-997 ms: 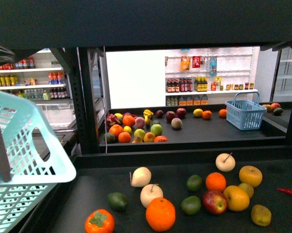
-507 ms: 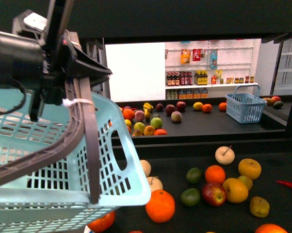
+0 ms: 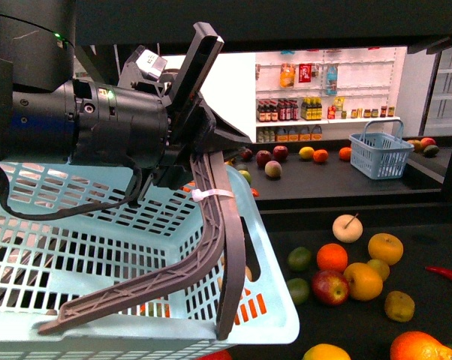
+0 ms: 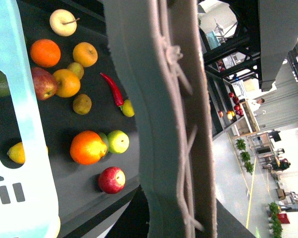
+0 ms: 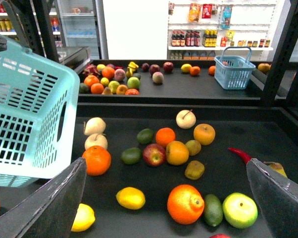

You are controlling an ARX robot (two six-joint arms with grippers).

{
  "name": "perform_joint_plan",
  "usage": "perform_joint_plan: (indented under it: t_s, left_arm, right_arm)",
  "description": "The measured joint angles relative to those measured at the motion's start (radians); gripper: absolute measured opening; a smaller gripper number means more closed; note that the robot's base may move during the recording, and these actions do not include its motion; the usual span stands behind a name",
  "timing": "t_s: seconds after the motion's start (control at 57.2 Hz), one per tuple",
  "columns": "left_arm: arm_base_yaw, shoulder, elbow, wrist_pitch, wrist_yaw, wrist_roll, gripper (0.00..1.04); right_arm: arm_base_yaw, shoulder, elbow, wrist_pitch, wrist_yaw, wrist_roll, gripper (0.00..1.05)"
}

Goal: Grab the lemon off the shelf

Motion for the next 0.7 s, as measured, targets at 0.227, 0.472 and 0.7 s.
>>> perform_joint_plan:
  t_s: [0.227,0.472,0.7]
  left_arm:
    - [-0.044,0.031,0.031,0.015,-0.029,-0.02,0.08]
    - [-0.088,0.066,0.085,0.035,-0.052,-0.052,0.08]
    - [-0.101,0.077,0.095,0.035,-0.071,-0.056,0.08]
  right_arm:
    - [0.0,0.0,0.0,0.0,0.0,0.0,0.97]
    - [0.0,0.0,0.0,0.0,0.0,0.0,0.97]
    - [0.0,0.0,0.0,0.0,0.0,0.0,0.97]
